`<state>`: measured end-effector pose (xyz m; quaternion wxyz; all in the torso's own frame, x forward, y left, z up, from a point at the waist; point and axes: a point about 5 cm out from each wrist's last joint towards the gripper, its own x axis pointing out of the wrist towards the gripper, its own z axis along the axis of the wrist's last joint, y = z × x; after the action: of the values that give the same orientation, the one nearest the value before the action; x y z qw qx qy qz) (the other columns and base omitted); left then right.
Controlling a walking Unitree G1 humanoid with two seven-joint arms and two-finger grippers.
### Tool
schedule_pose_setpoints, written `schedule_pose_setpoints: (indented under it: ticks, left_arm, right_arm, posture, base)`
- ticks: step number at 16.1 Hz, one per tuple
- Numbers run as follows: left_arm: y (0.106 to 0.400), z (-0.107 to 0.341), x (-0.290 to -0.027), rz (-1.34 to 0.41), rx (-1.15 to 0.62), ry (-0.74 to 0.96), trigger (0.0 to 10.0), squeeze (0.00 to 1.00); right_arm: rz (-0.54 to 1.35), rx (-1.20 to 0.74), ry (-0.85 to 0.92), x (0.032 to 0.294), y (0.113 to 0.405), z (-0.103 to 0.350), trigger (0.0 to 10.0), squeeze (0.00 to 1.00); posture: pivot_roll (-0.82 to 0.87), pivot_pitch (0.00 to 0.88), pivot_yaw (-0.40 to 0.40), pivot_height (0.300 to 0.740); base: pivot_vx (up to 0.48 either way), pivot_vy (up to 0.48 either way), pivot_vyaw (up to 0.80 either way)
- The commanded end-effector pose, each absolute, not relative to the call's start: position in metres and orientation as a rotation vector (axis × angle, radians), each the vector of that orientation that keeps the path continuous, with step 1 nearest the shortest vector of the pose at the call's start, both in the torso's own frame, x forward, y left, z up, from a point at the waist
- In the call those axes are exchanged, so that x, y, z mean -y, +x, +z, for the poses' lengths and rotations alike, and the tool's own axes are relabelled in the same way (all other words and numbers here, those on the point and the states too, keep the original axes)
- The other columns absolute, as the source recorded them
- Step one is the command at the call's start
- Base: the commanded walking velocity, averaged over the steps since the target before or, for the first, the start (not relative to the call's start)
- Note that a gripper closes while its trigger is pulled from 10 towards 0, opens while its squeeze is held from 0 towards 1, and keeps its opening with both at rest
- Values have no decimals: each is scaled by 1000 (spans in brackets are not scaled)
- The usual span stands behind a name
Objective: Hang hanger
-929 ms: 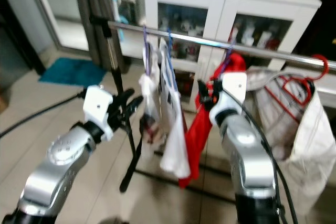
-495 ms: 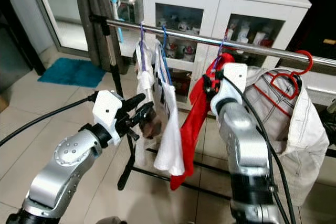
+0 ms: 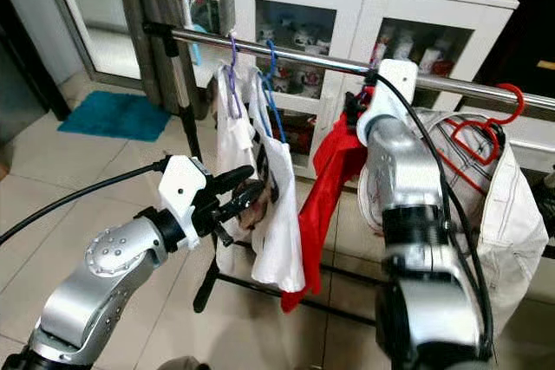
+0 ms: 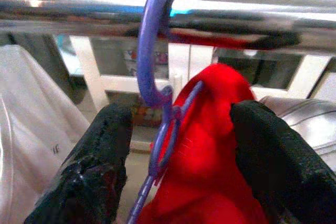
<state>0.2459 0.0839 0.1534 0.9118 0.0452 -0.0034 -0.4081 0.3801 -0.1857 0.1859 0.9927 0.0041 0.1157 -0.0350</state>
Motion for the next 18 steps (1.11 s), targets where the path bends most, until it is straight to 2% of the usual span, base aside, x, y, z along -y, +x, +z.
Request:
schedule_pose_setpoints:
  ticks: [1, 4, 9, 10, 11, 12, 13, 14, 18]
  left_arm:
    - [245, 155, -82, -859, 5, 92, 10000, 0]
    - [245, 157, -82, -862, 9, 93, 10000, 0]
    - [244, 157, -82, -873, 9, 94, 10000, 0]
    - [244, 158, -82, -876, 8, 95, 10000, 0]
    - [244, 158, -82, -877, 8, 95, 10000, 0]
    - [244, 158, -82, -878, 7, 95, 10000, 0]
    - [244, 158, -82, -877, 9, 96, 10000, 0]
    - [245, 158, -82, -875, 12, 97, 10000, 0]
    - [246, 160, -82, -874, 17, 96, 10000, 0]
  right_arm:
    - [-33, -244, 24, 187, 387, 190, 10000, 0]
    - [-53, -369, 36, 198, 398, 193, 10000, 0]
    - [-78, -427, 95, 199, 402, 186, 10000, 0]
    - [-83, -443, 114, 199, 403, 183, 6588, 0]
    - [-84, -445, 122, 199, 403, 183, 6588, 0]
    - [-82, -447, 126, 198, 403, 181, 2980, 0]
    - [-79, -448, 126, 196, 404, 180, 588, 0]
    - [-77, -449, 128, 195, 404, 180, 196, 0]
    - [-76, -439, 102, 193, 406, 181, 0, 0]
  posture:
    - [85, 11, -31, 740]
    - [86, 5, -40, 740]
    - [92, 0, -44, 740]
    - [92, 0, -44, 740]
    - [92, 0, -44, 740]
    - [94, 0, -42, 740]
    - [94, 0, -40, 740]
    - [94, 0, -39, 740]
    - [95, 0, -38, 740]
  base:
    - [0, 0, 0]
    - [0, 0, 0]
    - [0, 0, 0]
    - [0, 0, 0]
    - [0, 0, 0]
    - [0, 0, 0]
    - [0, 0, 0]
    - [0, 0, 0]
    - [0, 0, 0]
